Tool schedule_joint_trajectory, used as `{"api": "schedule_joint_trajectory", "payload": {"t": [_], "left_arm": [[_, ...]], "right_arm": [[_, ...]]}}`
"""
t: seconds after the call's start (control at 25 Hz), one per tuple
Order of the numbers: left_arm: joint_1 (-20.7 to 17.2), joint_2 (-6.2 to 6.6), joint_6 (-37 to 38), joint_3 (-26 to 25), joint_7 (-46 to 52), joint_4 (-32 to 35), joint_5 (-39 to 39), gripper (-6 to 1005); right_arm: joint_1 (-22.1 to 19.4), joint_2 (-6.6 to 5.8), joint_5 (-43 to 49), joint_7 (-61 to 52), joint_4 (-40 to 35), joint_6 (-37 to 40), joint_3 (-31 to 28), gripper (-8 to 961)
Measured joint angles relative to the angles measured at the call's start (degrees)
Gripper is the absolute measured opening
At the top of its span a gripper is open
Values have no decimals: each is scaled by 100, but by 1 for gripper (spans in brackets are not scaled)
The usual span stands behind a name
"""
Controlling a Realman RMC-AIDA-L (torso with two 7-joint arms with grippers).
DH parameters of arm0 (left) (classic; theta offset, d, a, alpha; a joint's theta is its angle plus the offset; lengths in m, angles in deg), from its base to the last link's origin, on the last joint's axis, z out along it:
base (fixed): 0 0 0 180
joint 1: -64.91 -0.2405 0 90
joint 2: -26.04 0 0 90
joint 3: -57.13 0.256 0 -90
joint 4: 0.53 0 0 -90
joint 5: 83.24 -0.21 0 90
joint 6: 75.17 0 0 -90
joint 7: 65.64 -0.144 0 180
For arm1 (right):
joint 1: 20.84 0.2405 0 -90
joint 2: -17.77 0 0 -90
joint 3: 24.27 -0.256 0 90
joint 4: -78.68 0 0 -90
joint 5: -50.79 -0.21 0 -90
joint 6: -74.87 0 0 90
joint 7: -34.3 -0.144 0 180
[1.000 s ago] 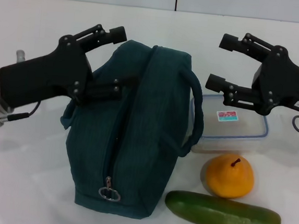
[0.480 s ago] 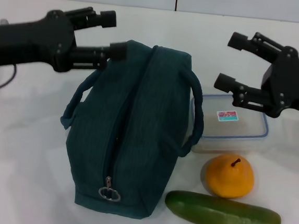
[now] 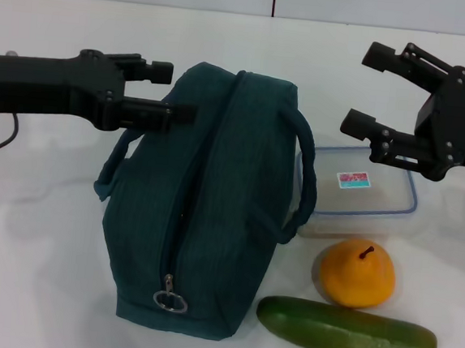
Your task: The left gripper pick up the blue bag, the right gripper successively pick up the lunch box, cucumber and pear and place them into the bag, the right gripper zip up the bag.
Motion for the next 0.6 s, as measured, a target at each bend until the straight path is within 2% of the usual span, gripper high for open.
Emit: {"api": "schedule_joint_trajectory", "payload": {"t": [0.52, 0.6], "left_arm": [[-52, -24, -285, -3, -131, -172, -371, 883], [-24, -12, -286, 1, -235, -225, -378, 829]], "right_arm": [[39, 8, 0, -9, -5, 34, 0, 821], [38, 9, 0, -10, 6, 29, 0, 821]]}}
